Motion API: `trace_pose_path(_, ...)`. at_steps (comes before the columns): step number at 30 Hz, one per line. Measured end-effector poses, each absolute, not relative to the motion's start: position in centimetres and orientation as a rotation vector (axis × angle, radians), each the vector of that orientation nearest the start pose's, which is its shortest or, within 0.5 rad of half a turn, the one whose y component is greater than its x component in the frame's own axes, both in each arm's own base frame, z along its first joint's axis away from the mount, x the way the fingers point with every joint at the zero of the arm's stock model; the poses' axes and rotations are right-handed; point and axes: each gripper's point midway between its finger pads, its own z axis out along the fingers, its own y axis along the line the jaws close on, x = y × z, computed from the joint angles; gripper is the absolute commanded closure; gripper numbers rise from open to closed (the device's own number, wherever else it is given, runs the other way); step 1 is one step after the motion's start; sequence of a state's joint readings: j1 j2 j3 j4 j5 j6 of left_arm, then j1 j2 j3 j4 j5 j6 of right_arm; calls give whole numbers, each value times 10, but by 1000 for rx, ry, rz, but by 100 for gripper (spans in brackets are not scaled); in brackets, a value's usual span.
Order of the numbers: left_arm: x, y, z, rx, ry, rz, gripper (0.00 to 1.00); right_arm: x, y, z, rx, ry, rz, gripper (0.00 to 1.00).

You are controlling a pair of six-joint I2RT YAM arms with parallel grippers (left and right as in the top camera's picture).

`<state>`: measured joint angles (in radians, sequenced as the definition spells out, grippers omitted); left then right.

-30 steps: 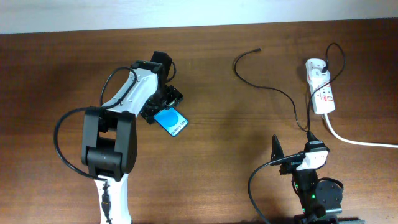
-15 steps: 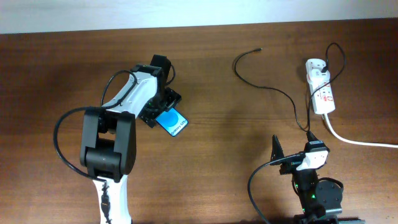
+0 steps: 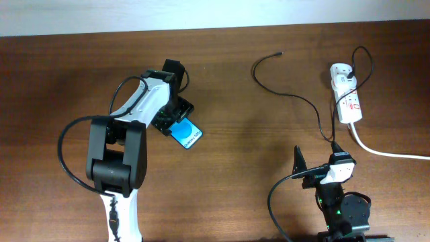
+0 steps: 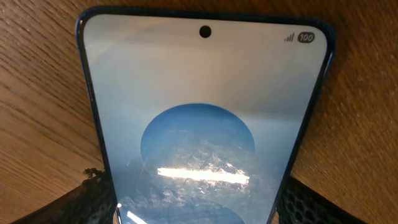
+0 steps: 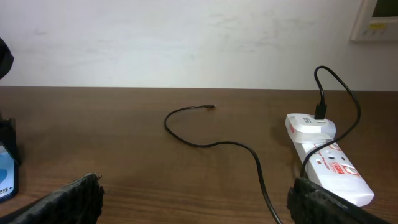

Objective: Plug charger to phone and switch on socket
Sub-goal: 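Lift the phone with the left gripper and tilt it upright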

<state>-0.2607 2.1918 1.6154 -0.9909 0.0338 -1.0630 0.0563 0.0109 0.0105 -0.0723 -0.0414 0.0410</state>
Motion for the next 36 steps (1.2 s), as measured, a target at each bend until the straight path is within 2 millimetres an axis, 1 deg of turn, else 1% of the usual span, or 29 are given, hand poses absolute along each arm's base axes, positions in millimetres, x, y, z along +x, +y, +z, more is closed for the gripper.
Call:
trace_pose_path(6,394,-112,0,-1252,2926,-59,37,245,21,158,-45,1644,108,2)
trace_pose_path(11,375,-119,4,-1294,3014,-59,37,245,21,159,-45,1644,108,2)
trace_pose_path(13,376,-121,8,-1297,3020,-65,39,245,21,158,-44,1644,109,2)
trace_pose_path(17,384,-123,18,-1288,3005,-92,39,245,21,158,-45,1644,108,1)
trace_pose_path(20,381,-123,20,-1294,3016,-78,39,245,21,158,-44,1644,109,2)
trace_pose_path(26,382,-124,41,-1279,3038,-71,37,245,21,158,-44,1644,108,2)
trace_pose_path(28,384,-128,48,-1251,3052,-116,37,245,21,158,-44,1644,109,2)
trace_pose_path(29,386,-134,51,-1228,3068,-168,37,245,21,158,-44,1644,108,2)
trace_pose_path(31,385,-139,54,-1199,3095,-215,37,245,21,158,-44,1644,109,1)
trace_pose_path(36,368,-153,60,-1137,3217,-333,37,245,21,158,-44,1644,108,2)
